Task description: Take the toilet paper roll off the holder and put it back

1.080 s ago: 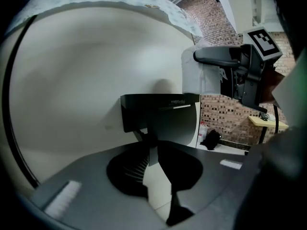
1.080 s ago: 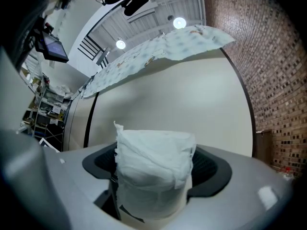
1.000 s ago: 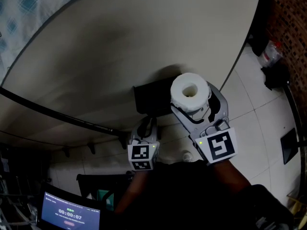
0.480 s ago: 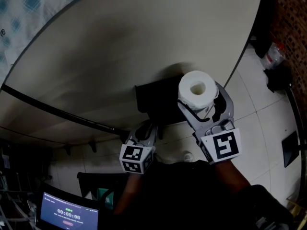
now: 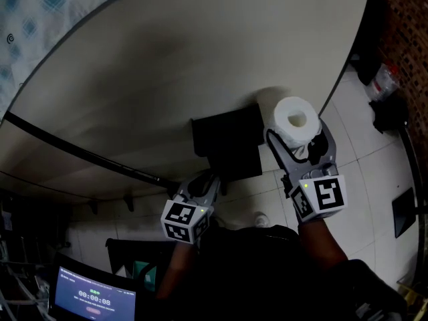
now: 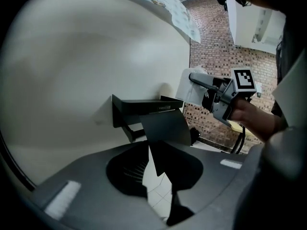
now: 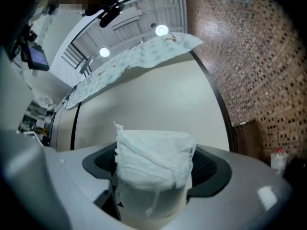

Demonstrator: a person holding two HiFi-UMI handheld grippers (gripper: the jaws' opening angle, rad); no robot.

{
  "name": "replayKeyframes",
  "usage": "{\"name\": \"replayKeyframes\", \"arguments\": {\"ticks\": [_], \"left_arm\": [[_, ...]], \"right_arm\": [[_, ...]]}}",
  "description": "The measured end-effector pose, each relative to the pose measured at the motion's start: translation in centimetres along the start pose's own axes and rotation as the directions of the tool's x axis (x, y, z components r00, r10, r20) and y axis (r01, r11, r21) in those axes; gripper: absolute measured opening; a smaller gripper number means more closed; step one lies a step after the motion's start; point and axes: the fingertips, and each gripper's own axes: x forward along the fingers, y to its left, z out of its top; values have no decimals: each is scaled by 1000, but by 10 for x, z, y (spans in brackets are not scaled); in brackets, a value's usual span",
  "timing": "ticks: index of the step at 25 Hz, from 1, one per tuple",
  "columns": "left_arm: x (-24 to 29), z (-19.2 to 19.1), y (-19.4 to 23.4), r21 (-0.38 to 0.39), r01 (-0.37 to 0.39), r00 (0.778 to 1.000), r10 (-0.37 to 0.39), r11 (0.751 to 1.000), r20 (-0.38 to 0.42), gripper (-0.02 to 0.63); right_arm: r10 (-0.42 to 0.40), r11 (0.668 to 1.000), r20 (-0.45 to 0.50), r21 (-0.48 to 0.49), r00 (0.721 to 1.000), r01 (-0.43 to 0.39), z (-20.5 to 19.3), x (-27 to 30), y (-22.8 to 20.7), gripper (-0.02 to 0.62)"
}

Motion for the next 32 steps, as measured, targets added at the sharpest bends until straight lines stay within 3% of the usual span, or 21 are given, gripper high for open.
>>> {"name": "replayKeyframes", "arguments": {"ticks": [3, 7, 9, 12, 14, 18, 22, 25, 32], "left_arm": [[0, -1, 1, 2, -8, 1000, 8, 1000, -2, 81], [1, 1, 3, 30, -30, 1000, 30, 999, -1, 83], [1, 3, 2, 24, -29, 1000, 29, 999, -3, 83], [1, 1, 2, 14, -23, 1000, 23, 1000, -7, 81], [2, 0, 1, 5, -14, 1000, 14, 1000, -10, 81], [4, -2, 1, -4, -8, 1000, 8, 1000, -16, 80], [5, -2, 2, -6, -11, 1000, 11, 1000, -23, 78], [4, -1, 3, 0, -17, 1000, 17, 1000, -15, 79], [2, 2, 2, -39, -1, 1000, 1, 999, -8, 77]], "right_arm": [[-40, 966, 5, 257, 999, 38, -18, 0, -29, 437], [-76, 910, 14, 410, 997, 63, -37, -2, -48, 434], [-87, 852, 28, 521, 996, 60, -48, -3, -58, 434], [-89, 712, -44, 696, 995, 95, -87, 0, -68, 434], [-67, 649, -91, 752, 994, 113, -110, 3, -68, 433], [4, 603, -78, 796, 997, 60, -129, 12, -54, 430], [47, 532, -37, 847, 998, 6, -137, 24, -45, 430], [81, 517, -7, 855, 997, -36, -135, 31, -35, 430], [136, 542, -28, 839, 990, -50, -139, 31, -25, 429]]}}
